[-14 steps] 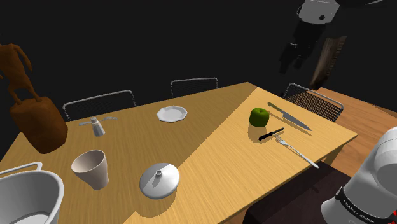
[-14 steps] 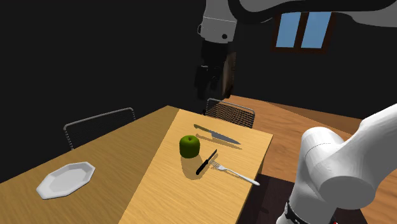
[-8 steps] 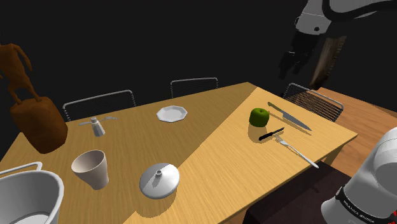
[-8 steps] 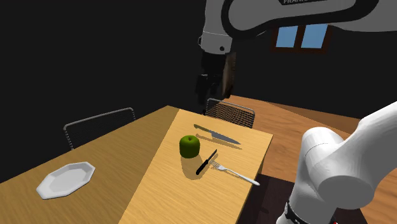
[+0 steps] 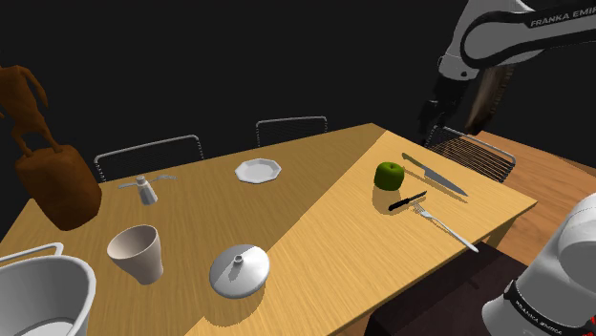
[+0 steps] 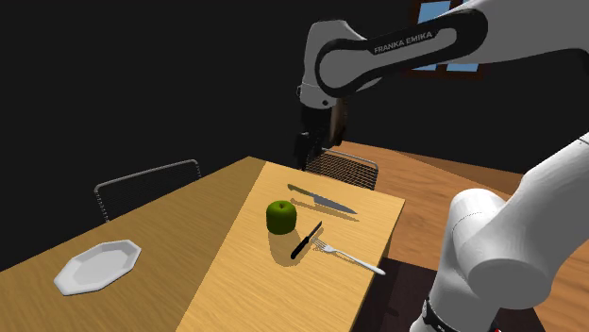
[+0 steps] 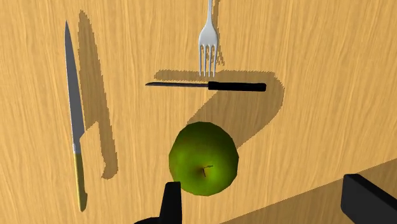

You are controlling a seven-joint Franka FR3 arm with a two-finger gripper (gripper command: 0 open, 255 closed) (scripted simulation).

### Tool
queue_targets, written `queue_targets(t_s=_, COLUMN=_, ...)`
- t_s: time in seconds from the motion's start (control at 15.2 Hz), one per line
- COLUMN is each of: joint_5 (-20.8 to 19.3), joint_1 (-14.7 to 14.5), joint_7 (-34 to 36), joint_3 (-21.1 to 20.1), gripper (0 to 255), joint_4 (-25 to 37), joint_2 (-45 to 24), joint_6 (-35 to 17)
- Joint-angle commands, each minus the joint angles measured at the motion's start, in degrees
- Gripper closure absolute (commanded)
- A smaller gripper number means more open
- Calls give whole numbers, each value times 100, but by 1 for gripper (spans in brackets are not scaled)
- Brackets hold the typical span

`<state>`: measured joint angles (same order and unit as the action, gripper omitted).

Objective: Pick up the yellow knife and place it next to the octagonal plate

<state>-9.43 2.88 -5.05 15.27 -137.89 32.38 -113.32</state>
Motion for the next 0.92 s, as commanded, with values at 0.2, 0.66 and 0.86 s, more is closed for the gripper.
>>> queue_targets(t_s=0.2, joint_5=-46, joint_1=106, joint_7=-468, joint_3=519, gripper=0, joint_4=-62, joint_2=-642, joint_6=-640)
queue_targets(t_s=0.66, joint_5=251, joint_1=143, joint_7=-1301, joint_3=1268, gripper=0, joint_4=167, joint_2=-1883, joint_6=-1505)
queue_targets(t_s=0.86, joint_5=578, joint_1=146, joint_7=-1762, joint_3=1555, gripper=0, joint_4=364, joint_2=-2512, joint_6=-1826)
